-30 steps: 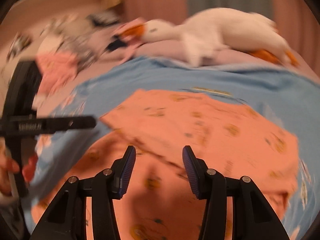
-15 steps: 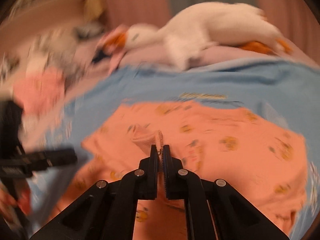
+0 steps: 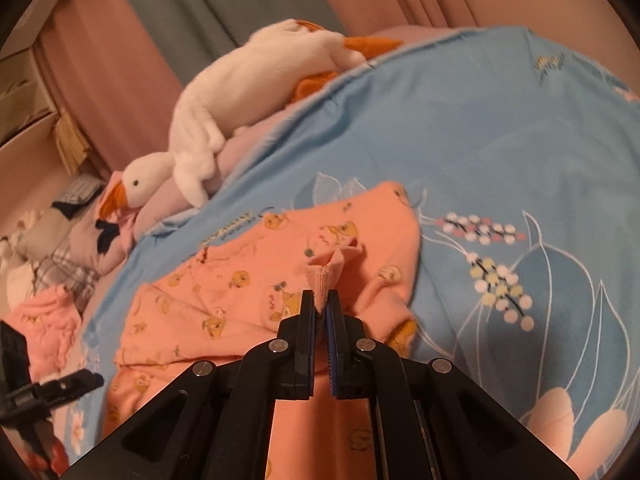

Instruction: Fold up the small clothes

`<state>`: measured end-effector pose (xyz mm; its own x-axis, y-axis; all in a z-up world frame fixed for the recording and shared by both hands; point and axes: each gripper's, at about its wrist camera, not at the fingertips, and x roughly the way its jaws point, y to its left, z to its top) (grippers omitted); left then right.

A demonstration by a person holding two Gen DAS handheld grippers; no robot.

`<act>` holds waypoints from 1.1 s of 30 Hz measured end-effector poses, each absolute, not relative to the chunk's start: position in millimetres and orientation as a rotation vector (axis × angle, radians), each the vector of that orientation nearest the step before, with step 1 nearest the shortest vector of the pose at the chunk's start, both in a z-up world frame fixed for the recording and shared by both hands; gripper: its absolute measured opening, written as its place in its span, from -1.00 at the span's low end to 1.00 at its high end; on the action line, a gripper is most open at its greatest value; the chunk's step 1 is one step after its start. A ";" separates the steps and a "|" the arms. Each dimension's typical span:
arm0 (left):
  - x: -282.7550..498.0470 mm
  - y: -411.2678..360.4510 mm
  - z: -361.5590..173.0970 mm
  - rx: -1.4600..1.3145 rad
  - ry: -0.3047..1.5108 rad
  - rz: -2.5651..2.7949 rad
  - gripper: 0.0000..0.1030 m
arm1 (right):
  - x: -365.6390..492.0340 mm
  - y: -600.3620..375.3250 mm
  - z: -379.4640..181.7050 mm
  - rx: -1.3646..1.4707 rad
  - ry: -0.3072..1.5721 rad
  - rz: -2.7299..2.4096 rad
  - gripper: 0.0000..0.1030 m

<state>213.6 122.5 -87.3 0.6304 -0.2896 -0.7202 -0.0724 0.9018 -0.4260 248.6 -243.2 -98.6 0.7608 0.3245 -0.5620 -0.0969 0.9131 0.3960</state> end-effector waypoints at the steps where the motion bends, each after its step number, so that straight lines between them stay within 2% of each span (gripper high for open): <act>1: 213.9 122.0 -87.7 -0.442 0.889 -0.131 0.32 | 248.2 -242.8 -99.8 0.366 0.685 0.233 -0.88; 3: 214.6 121.5 -89.1 -0.438 0.895 -0.130 0.32 | 248.8 -244.7 -100.0 0.405 0.715 0.240 -0.84; 5: 217.3 121.7 -90.2 -0.439 0.904 -0.133 0.32 | 250.2 -250.1 -101.3 0.474 0.739 0.267 -0.71; 7: 222.0 121.3 -88.5 -0.431 0.908 -0.134 0.32 | 252.8 -253.6 -98.8 0.511 0.745 0.263 -0.45; 10: 230.7 118.0 -81.5 -0.388 0.897 -0.144 0.32 | 269.8 -254.3 -94.0 0.534 0.780 0.258 -0.37; 15: 244.7 121.3 -82.3 -0.393 0.913 -0.142 0.32 | 309.6 -247.1 -99.9 0.487 0.935 0.266 -0.37; 17: 247.0 123.1 -84.8 -0.397 0.921 -0.141 0.33 | 314.3 -239.4 -101.0 0.413 0.967 0.290 -0.78; 18: 248.3 123.2 -85.8 -0.393 0.923 -0.138 0.34 | 312.5 -235.0 -98.4 0.357 0.956 0.285 -0.87; 23: 259.0 123.7 -97.2 -0.388 0.954 -0.125 0.35 | 280.5 -235.5 -67.4 0.217 0.653 0.183 -0.87; 29: 260.5 119.5 -98.4 -0.341 0.965 -0.119 0.35 | 299.6 -236.9 -101.3 0.100 0.805 0.039 -0.82; 31: 258.9 119.7 -95.9 -0.328 0.957 -0.116 0.35 | 296.0 -243.9 -97.8 0.132 0.797 0.028 -0.55; 33: 257.8 120.0 -93.6 -0.309 0.945 -0.113 0.35 | 287.7 -251.6 -84.8 0.152 0.739 -0.010 -0.49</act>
<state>257.8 120.0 -93.6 0.5835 -0.2294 -0.7791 -0.0393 0.9502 -0.3092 287.7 -251.6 -84.8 0.7399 0.0442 -0.6713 0.0626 0.9890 0.1342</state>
